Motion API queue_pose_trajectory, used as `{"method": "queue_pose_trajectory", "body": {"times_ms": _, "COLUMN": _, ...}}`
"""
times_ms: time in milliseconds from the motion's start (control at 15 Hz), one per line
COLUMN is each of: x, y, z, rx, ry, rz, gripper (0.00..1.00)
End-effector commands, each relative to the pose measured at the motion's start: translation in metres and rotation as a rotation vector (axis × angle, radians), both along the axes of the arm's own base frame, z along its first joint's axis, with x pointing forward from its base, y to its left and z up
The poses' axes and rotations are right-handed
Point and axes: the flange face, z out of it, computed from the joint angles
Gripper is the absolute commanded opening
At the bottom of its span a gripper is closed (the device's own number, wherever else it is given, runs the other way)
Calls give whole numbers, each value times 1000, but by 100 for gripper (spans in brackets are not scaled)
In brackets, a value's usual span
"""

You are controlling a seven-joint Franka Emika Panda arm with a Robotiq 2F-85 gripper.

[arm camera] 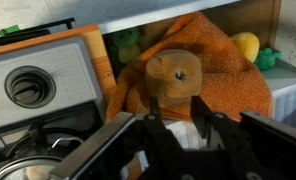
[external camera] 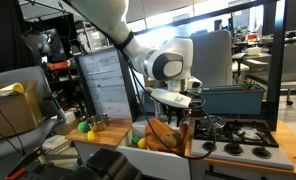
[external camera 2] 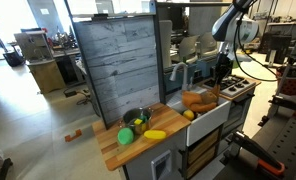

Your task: Pick up the potato plush toy from the sink and put it in the pot

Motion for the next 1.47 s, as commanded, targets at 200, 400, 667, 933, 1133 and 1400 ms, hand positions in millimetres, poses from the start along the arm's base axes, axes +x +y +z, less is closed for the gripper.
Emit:
{"method": "queue_pose_trajectory", "body": {"times_ms": 200, "x": 0, "y": -1, "z": 0, "rx": 0, "ry": 0, "rz": 0, "gripper": 39}}
{"method": "queue_pose_trajectory", "body": {"times_ms": 400, "x": 0, "y": -1, "z": 0, "rx": 0, "ry": 0, "rz": 0, "gripper": 39}}
{"method": "queue_pose_trajectory", "body": {"times_ms": 667, "x": 0, "y": -1, "z": 0, "rx": 0, "ry": 0, "rz": 0, "gripper": 39}}
{"method": "queue_pose_trajectory", "body": {"times_ms": 933, "x": 0, "y": -1, "z": 0, "rx": 0, "ry": 0, "rz": 0, "gripper": 39}}
{"method": "queue_pose_trajectory", "body": {"times_ms": 1133, "x": 0, "y": -1, "z": 0, "rx": 0, "ry": 0, "rz": 0, "gripper": 39}}
{"method": "queue_pose_trajectory", "body": {"times_ms": 1400, "x": 1, "y": 2, "z": -2, "rx": 23, "ry": -32, "rz": 34, "gripper": 78}}
